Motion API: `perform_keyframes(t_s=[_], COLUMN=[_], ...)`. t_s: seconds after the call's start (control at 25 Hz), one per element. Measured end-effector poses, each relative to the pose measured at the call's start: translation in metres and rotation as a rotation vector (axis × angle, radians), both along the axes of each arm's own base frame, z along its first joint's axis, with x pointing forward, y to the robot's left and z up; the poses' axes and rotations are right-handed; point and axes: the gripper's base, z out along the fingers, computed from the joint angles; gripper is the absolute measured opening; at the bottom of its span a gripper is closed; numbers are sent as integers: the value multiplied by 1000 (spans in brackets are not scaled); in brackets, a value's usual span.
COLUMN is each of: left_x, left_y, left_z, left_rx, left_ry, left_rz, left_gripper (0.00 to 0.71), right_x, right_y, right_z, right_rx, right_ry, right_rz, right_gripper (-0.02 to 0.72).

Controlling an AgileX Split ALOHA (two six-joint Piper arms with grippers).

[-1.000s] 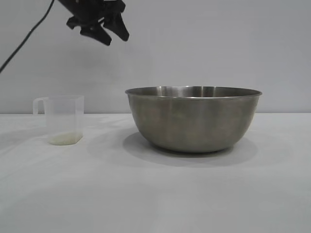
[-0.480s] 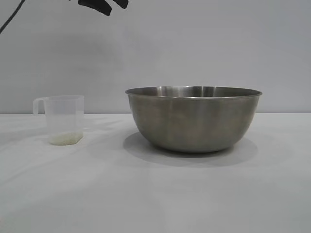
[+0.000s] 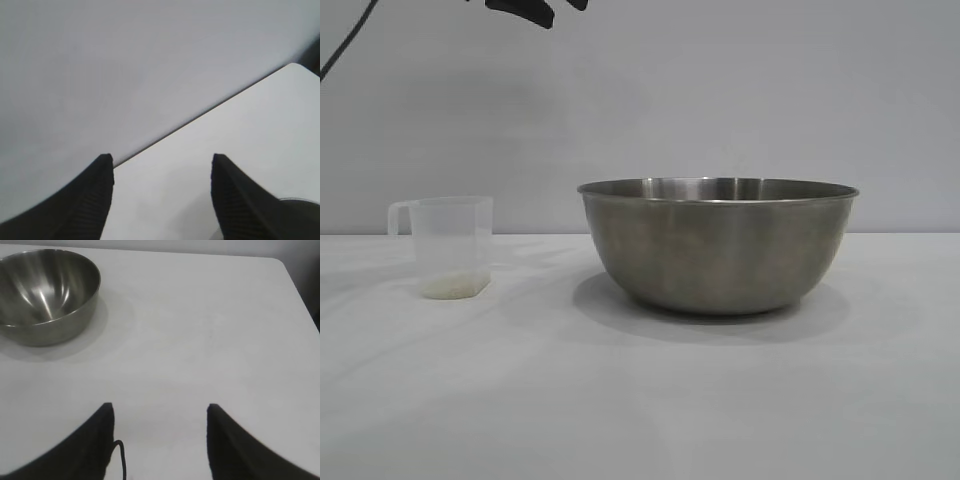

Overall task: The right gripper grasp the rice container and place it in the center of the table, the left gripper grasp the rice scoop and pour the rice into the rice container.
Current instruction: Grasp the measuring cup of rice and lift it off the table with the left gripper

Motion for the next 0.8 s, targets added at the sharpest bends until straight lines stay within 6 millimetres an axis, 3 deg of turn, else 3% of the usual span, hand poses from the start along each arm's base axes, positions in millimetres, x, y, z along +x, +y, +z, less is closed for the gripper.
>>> perform_keyframes(t_s=[0.16, 0.36, 0.64, 0.8], left_x=[0, -2, -19, -39], left_y=[2, 2, -4, 0], left_z=[-4, -10, -29, -28], left_rx=[86, 21, -33, -45], left_ry=[14, -22, -41, -88], left_rz=[132, 231, 202, 188], left_gripper=[428, 428, 428, 428], right_x=[0, 0, 0, 0], right_y=[0, 0, 0, 0], right_z=[0, 0, 0, 0], right_rx=[0, 0, 0, 0], right_ry=[0, 0, 0, 0], right_rz=[0, 0, 0, 0], right_gripper=[391, 391, 391, 391])
